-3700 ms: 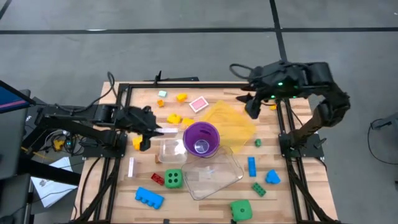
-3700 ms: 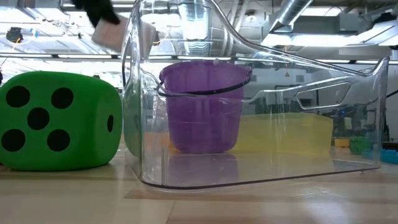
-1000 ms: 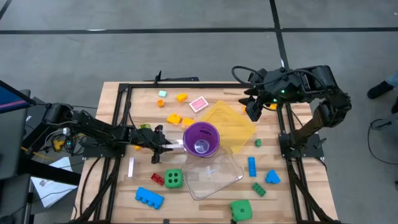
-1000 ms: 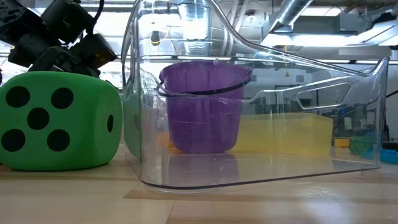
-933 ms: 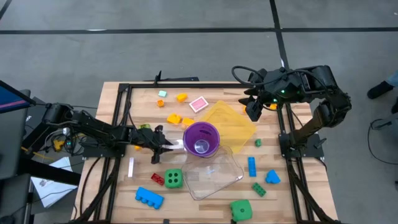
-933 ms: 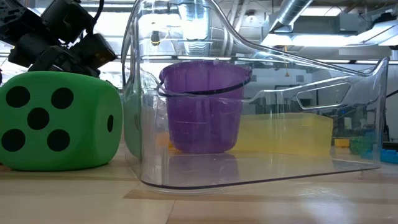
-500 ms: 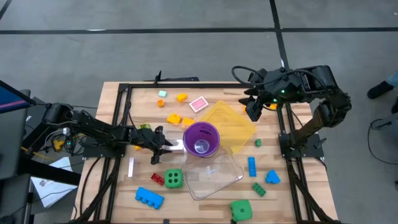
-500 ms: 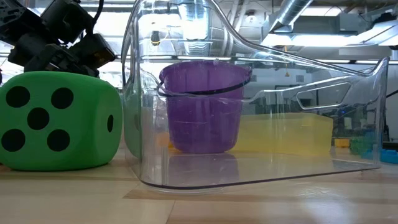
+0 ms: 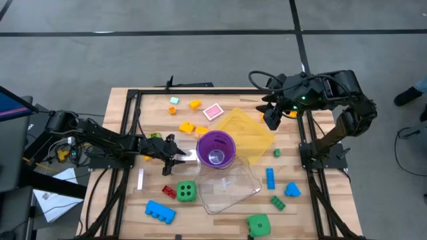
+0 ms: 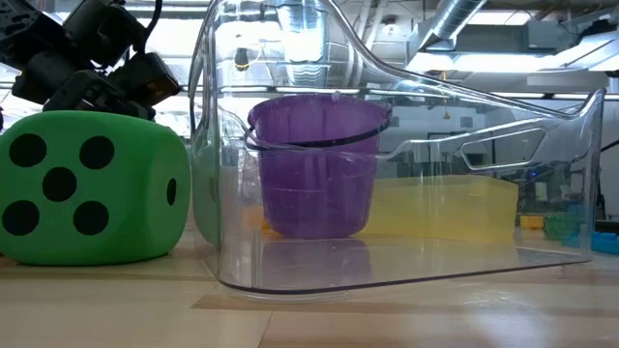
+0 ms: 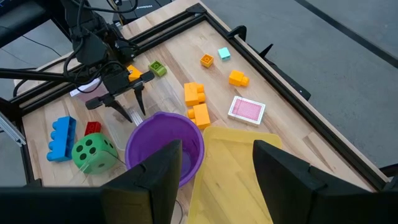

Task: Pick & Place Toys
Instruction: Put the pink deck of cards into the white bin

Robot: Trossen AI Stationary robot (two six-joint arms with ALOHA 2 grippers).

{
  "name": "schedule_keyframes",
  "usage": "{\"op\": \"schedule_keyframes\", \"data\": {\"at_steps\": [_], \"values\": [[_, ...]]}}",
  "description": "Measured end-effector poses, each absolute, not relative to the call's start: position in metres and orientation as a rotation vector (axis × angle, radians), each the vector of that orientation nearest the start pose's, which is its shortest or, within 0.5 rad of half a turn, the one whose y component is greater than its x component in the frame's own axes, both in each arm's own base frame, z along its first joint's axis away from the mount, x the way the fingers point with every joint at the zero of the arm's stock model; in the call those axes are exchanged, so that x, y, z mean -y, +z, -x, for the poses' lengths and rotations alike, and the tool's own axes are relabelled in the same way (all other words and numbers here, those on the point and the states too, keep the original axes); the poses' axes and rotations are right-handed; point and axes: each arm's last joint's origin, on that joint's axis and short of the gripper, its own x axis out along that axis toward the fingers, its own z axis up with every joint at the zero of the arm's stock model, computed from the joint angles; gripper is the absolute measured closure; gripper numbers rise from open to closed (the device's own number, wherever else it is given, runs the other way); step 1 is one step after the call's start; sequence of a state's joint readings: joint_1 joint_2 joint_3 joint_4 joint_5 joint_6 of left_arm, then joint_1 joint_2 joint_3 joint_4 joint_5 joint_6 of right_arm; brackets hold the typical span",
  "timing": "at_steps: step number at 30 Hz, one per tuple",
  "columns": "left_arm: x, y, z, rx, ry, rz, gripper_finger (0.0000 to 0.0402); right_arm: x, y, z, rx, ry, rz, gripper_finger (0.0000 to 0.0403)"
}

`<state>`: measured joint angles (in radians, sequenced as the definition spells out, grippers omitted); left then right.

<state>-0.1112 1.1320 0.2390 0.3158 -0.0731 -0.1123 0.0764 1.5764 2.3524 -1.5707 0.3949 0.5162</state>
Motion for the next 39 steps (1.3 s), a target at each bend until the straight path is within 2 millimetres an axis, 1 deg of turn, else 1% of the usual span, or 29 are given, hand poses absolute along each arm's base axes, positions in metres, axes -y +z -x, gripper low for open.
{"op": "schedule_keyframes", "data": {"at_steps": [7, 12, 17, 22, 27, 32, 36, 39], "values": [[0.019, 0.139, -0.190, -0.541, -0.006, 0.064, 0.0208, -0.006, 0.514, -0.221, -0.676, -0.490, -0.297, 0.0212], [0.019, 0.144, -0.193, -0.484, 0.004, 0.122, 0.0201, -0.006, 0.514, -0.221, -0.675, -0.491, -0.297, 0.0212], [0.019, 0.157, -0.192, -0.406, 0.009, 0.151, 0.0204, -0.006, 0.515, -0.221, -0.676, -0.490, -0.295, 0.0212], [0.017, 0.188, -0.188, -0.247, 0.047, 0.160, 0.0205, -0.006, 0.514, -0.221, -0.681, -0.482, -0.275, 0.0212], [0.013, 0.225, -0.180, -0.059, 0.136, 0.179, 0.0203, -0.006, 0.514, -0.221, -0.689, -0.469, -0.242, 0.0212], [0.007, 0.259, -0.167, 0.099, 0.286, 0.166, 0.0203, -0.005, 0.515, -0.220, -0.693, -0.460, -0.208, 0.0212], [0.002, 0.289, -0.160, 0.189, 0.443, 0.111, 0.0203, -0.004, 0.519, -0.212, -0.670, -0.481, -0.177, 0.0212], [-0.001, 0.317, -0.155, 0.246, 0.555, 0.069, 0.0203, -0.002, 0.523, -0.203, -0.643, -0.509, -0.163, 0.0212]]}}
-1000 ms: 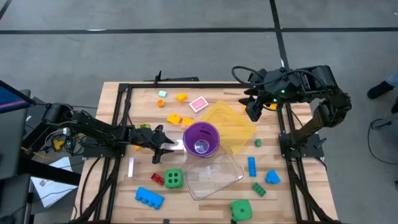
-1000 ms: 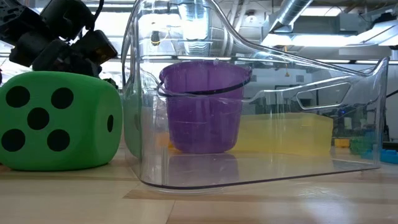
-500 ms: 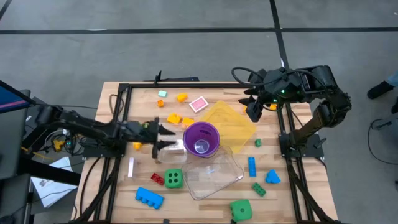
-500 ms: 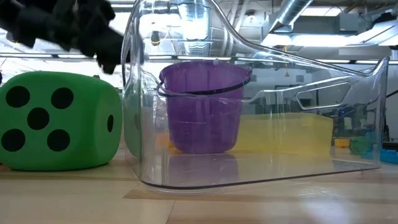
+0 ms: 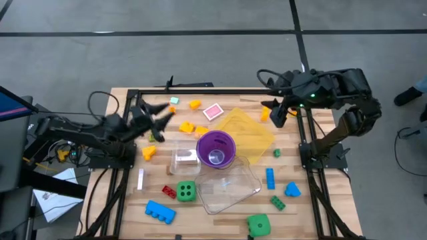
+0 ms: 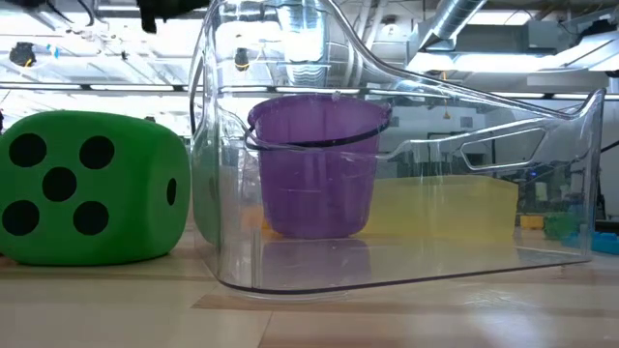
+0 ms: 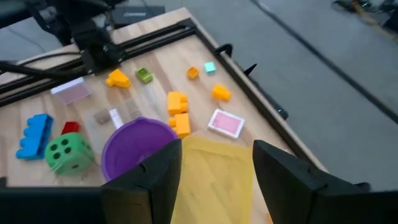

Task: Pick & Place Toys
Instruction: Put the pink deck of cards into the white bin

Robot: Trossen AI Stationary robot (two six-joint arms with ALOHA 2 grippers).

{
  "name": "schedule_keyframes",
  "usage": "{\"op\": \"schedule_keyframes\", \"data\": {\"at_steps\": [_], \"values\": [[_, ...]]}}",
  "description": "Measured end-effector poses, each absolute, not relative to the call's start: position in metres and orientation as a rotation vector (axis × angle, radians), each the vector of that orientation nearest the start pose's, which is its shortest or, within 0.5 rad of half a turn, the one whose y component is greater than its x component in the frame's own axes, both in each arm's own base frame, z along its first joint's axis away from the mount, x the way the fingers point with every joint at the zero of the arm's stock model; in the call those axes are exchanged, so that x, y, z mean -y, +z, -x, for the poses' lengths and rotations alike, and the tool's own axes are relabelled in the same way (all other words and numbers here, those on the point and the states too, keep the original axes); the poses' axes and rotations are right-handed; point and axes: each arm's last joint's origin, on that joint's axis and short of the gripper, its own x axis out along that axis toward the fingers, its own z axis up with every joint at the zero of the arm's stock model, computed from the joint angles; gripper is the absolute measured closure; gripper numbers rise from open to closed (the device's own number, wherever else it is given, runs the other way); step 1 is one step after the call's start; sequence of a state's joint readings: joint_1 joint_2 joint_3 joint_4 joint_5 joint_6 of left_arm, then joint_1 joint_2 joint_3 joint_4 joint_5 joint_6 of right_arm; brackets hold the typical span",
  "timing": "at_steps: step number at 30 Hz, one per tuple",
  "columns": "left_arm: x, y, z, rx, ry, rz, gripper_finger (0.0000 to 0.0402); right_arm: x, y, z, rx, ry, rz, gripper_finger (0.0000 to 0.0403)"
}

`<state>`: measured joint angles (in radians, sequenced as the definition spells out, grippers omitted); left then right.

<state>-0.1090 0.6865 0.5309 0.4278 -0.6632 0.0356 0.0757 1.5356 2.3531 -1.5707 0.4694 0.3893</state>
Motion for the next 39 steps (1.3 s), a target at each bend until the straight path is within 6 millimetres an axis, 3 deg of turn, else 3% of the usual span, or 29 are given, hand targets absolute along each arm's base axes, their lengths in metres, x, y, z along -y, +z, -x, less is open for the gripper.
{"op": "schedule_keyframes", "data": {"at_steps": [6, 10, 18, 22, 25, 30, 34, 39], "values": [[-0.010, 0.375, -0.143, 0.351, 0.641, 0.020, 0.0203, 0.001, 0.533, -0.179, -0.574, -0.553, -0.170, 0.0212], [-0.017, 0.409, -0.130, 0.321, 0.692, -0.003, 0.0203, 0.002, 0.536, -0.172, -0.552, -0.576, -0.155, 0.0212], [-0.027, 0.451, -0.119, 0.142, 0.757, -0.003, 0.0203, 0.008, 0.537, -0.169, -0.552, -0.613, -0.116, 0.0212], [-0.027, 0.460, -0.127, 0.067, 0.715, 0.043, 0.0203, 0.011, 0.537, -0.169, -0.554, -0.632, -0.116, 0.0212], [-0.023, 0.467, -0.137, 0.053, 0.602, -0.021, 0.0206, 0.014, 0.537, -0.169, -0.555, -0.643, -0.116, 0.0212], [-0.018, 0.476, -0.144, 0.170, 0.543, 0.064, 0.0216, 0.014, 0.537, -0.169, -0.565, -0.636, -0.087, 0.0212], [-0.020, 0.467, -0.140, 0.123, 0.637, 0.213, 0.0218, 0.014, 0.537, -0.169, -0.566, -0.633, -0.088, 0.0212], [-0.017, 0.441, -0.130, -0.142, 0.642, 0.436, 0.0219, 0.014, 0.537, -0.169, -0.565, -0.634, -0.090, 0.0212]]}}
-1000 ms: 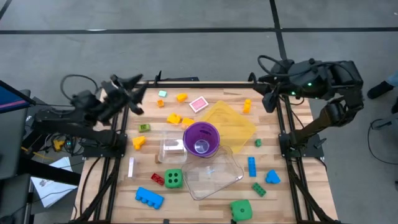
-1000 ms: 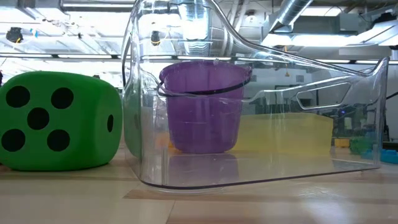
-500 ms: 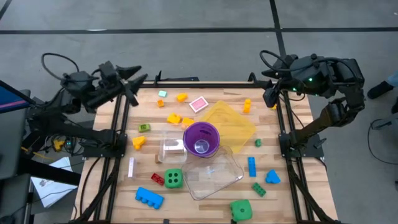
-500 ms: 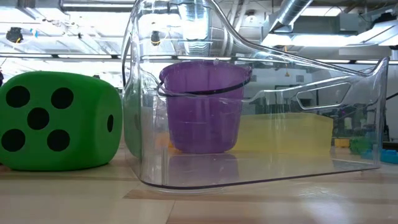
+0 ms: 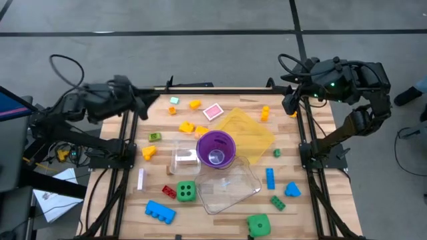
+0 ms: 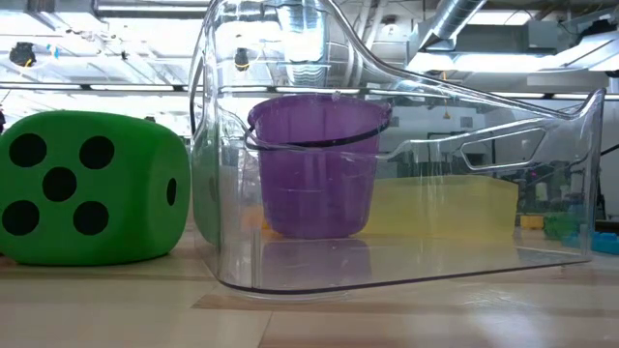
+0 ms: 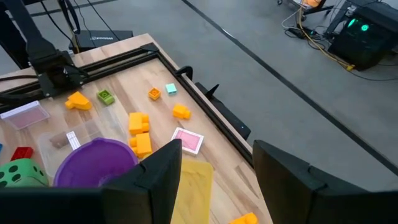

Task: Pick & Place Toys
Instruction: Put the pink deck of cards into the white bin

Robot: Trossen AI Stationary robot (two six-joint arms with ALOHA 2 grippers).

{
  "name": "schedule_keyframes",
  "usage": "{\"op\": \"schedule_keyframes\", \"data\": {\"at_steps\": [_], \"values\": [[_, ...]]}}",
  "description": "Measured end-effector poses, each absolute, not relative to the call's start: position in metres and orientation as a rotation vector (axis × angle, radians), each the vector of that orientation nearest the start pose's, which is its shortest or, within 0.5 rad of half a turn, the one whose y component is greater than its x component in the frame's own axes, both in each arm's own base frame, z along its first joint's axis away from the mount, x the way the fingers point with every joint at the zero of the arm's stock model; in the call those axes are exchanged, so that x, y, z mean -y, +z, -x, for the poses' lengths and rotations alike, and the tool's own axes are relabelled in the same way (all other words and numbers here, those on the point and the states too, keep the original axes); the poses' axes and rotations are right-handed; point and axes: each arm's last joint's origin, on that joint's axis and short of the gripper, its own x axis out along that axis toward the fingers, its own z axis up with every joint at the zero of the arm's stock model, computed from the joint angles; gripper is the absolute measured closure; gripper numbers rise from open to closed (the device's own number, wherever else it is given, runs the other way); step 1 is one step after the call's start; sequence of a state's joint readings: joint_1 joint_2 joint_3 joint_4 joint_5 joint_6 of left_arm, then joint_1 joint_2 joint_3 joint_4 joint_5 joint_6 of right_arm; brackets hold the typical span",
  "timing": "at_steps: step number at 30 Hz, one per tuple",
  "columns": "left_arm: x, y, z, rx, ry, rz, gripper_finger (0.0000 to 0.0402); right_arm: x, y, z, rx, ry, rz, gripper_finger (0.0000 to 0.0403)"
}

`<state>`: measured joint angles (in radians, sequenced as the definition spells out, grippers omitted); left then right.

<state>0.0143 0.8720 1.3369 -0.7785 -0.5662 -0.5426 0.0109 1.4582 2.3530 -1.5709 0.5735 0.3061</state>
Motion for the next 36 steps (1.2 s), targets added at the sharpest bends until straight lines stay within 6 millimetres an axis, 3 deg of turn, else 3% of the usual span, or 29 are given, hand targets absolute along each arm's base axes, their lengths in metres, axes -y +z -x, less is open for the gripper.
{"op": "schedule_keyframes", "data": {"at_steps": [9, 15, 26, 36], "values": [[0.008, 0.387, -0.123, -0.833, 0.520, 0.971, 0.0230, 0.014, 0.537, -0.169, -0.565, -0.633, -0.090, 0.0212], [0.028, 0.361, -0.130, -1.147, 0.516, 1.084, 0.0236, 0.014, 0.537, -0.169, -0.566, -0.632, -0.088, 0.0212], [0.058, 0.305, -0.143, -1.463, 0.730, 1.119, 0.0236, 0.014, 0.537, -0.169, -0.566, -0.632, -0.088, 0.0212], [0.078, 0.267, -0.140, -1.498, 0.895, 1.190, 0.0237, 0.014, 0.537, -0.169, -0.566, -0.632, -0.088, 0.0212]]}}
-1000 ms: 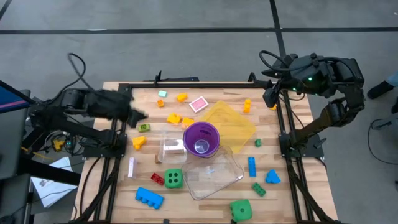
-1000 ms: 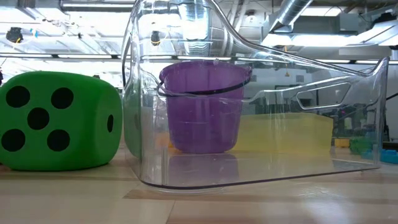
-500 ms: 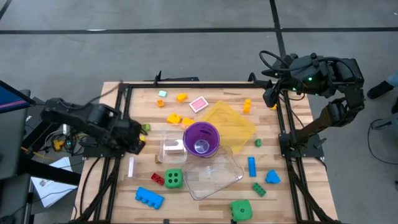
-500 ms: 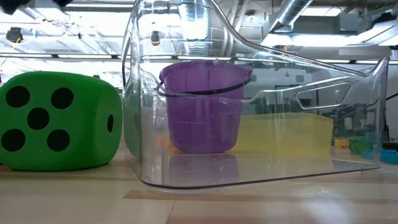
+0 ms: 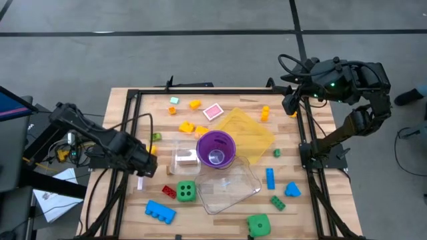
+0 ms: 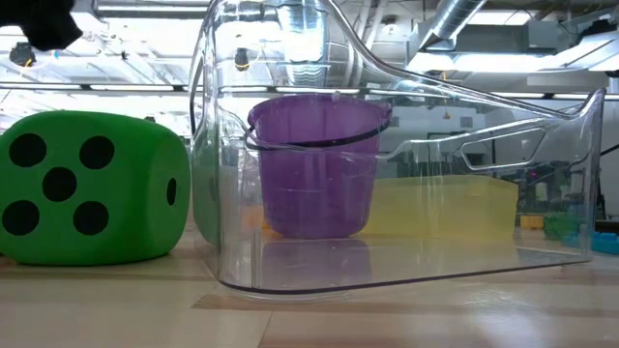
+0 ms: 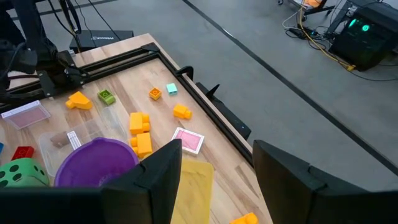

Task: Pick & Place Toys
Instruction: Put the pink deck of cards into the white bin

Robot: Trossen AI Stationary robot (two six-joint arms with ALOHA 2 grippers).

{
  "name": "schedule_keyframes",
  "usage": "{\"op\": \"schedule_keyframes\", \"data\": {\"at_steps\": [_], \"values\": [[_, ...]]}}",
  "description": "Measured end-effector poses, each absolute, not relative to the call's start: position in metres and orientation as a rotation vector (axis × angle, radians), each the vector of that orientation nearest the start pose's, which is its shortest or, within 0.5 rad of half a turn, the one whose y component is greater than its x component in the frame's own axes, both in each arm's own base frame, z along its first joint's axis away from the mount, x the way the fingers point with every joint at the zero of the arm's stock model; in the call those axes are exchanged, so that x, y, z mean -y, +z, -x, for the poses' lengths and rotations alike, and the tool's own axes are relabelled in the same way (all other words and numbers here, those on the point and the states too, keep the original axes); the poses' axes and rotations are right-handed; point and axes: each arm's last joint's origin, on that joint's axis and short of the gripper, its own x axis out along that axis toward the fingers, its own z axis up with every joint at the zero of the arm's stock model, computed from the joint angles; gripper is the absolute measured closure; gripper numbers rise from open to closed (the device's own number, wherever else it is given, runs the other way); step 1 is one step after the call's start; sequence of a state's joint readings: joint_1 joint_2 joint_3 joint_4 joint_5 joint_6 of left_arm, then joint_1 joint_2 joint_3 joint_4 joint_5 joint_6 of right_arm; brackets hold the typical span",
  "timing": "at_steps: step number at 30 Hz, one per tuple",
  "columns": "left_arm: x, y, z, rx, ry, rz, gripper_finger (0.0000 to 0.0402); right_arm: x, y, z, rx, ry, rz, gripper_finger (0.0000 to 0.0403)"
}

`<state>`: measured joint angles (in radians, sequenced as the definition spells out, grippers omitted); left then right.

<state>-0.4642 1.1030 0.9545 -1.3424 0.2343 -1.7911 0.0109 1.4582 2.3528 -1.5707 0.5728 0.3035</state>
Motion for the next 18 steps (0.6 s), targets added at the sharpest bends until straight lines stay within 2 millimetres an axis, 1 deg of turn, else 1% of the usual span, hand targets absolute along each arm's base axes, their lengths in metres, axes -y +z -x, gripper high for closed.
{"op": "schedule_keyframes", "data": {"at_steps": [6, 10, 13, 18], "values": [[0.083, 0.244, -0.141, -1.473, 0.923, 1.243, 0.0237, 0.014, 0.537, -0.169, -0.566, -0.632, -0.089, 0.0212], [0.082, 0.230, -0.137, -1.470, 0.994, 1.252, 0.0237, 0.014, 0.537, -0.169, -0.566, -0.632, -0.089, 0.0212], [0.081, 0.222, -0.134, -1.472, 1.039, 1.250, 0.0241, 0.014, 0.537, -0.169, -0.566, -0.632, -0.089, 0.0212], [0.081, 0.212, -0.135, -1.466, 1.028, 1.262, 0.0248, 0.014, 0.537, -0.169, -0.566, -0.632, -0.089, 0.0212]]}}
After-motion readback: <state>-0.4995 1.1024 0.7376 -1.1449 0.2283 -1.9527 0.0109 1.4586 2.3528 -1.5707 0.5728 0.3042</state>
